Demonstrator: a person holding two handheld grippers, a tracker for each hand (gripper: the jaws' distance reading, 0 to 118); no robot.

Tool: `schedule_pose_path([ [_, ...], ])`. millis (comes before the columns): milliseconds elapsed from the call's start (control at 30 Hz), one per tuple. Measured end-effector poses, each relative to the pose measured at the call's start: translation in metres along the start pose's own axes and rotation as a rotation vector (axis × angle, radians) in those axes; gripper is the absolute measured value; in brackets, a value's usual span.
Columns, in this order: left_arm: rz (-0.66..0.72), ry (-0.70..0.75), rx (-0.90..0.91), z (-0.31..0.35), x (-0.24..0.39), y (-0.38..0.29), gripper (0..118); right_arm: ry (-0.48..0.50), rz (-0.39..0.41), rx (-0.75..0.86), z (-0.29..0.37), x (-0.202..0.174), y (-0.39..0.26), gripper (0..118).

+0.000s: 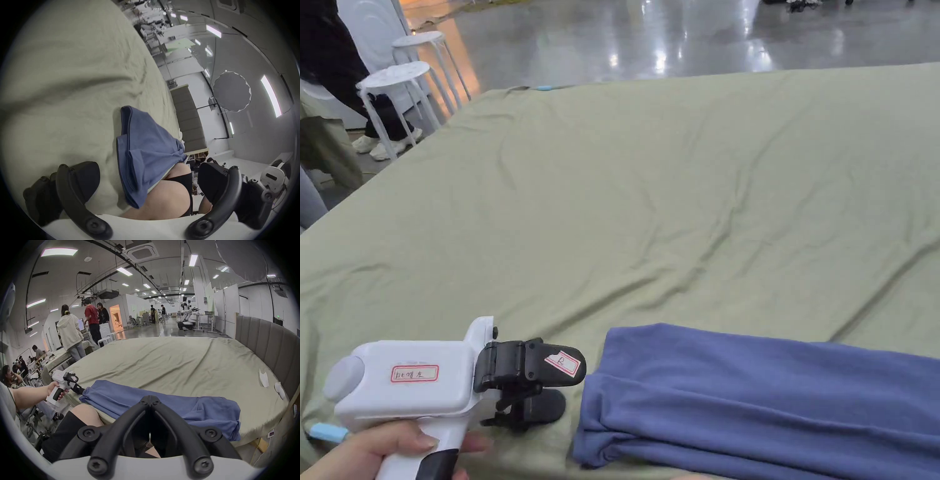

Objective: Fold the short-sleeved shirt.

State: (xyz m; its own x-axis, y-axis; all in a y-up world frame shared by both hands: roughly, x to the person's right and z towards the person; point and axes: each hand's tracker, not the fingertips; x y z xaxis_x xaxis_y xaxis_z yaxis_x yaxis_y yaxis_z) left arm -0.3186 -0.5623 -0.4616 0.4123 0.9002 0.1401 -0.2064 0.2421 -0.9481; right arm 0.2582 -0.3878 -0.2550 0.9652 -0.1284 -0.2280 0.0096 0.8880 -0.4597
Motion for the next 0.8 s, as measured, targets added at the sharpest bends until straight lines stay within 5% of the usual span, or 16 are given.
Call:
schedule_pose_path([
  [233,-0.018,0.016,-0.040,-0.065,0.007,0.029,118,0.044,-0.010,-0.044,-0.037,-0.004,-0.002,2],
  [267,-0.053,0.042,-0.060,-0.073,0.011,0.030,107,0.053,-0.012,-0.047,-0.041,-0.007,-0.005,2],
  [300,-0.100,0.056,-0.086,-0.079,0.016,0.032,64,0.060,-0.013,-0.049,-0.044,-0.009,-0.006,2],
  [367,-0.185,0.248,-0.090,-0.091,0.027,0.025,18,0.082,-0.011,-0.053,-0.050,-0.012,-0.009,2],
  [400,-0.144,0.277,-0.092,-0.098,0.021,0.024,6,0.090,-0.008,-0.058,-0.052,-0.014,-0.010,2],
  [467,-0.002,0.143,-0.117,-0.096,0.011,0.026,7,0.092,0.005,-0.066,-0.056,-0.016,-0.010,2],
  [800,-0.089,0.378,-0.026,-0.007,0.052,0.039,7,0.127,0.039,0.029,-0.029,-0.032,-0.014,2],
])
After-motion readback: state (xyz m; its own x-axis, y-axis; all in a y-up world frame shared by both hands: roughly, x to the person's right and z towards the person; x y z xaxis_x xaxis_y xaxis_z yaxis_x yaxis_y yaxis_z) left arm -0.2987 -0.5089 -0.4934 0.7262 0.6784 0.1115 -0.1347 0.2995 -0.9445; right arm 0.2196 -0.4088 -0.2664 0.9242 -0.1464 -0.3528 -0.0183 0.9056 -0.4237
